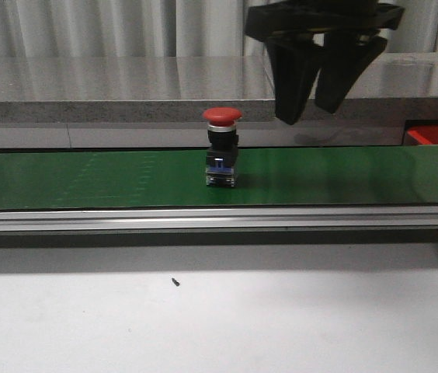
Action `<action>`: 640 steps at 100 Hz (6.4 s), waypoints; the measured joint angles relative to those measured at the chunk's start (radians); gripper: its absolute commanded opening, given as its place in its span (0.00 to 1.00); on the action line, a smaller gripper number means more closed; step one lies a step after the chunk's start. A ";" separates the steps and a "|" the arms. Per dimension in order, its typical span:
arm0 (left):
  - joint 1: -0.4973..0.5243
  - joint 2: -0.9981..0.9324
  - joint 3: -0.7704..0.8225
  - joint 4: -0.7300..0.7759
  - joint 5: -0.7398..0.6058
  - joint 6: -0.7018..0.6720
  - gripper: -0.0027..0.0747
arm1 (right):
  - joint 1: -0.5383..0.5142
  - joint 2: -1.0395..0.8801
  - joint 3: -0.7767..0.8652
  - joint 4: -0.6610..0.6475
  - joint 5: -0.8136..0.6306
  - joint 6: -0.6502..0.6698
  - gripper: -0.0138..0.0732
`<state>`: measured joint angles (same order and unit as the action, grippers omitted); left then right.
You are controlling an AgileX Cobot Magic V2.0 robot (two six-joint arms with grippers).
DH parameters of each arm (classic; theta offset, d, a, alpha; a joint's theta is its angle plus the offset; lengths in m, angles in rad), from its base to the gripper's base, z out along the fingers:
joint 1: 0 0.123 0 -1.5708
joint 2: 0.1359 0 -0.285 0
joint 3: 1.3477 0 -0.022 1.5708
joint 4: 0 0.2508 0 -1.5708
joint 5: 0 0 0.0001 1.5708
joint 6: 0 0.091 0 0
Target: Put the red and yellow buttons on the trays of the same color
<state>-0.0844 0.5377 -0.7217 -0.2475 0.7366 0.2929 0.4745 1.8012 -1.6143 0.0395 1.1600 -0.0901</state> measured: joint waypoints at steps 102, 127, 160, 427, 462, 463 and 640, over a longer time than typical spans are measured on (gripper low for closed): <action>0.000 0.000 0.000 0.000 0.000 0.000 0.01 | 0.017 0.152 -0.073 0.058 -0.175 -0.020 0.26; 0.000 0.000 0.000 0.000 0.000 0.000 0.01 | -0.033 0.097 -0.073 -0.007 -0.163 0.053 0.26; 0.000 0.000 0.000 0.000 0.000 0.000 0.01 | -0.251 0.031 -0.073 -0.048 -0.118 0.090 0.26; 0.000 0.000 0.000 0.000 0.000 0.000 0.01 | -0.721 0.163 0.078 -0.016 -0.413 0.180 0.66; 0.000 0.000 0.000 0.000 0.000 0.000 0.01 | -0.714 0.016 0.084 -0.039 -0.413 0.180 0.55; 0.000 0.000 0.000 0.000 0.000 0.000 0.01 | -0.715 0.009 0.084 -0.039 -0.413 0.180 0.54; 0.000 0.000 0.000 0.000 0.000 0.000 0.01 | -0.444 -1.009 0.900 -0.047 -0.618 0.120 0.03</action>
<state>-0.0844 0.5377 -0.7217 -0.2475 0.7366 0.2929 0.0309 0.7927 -0.7143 -0.0073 0.5420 0.0300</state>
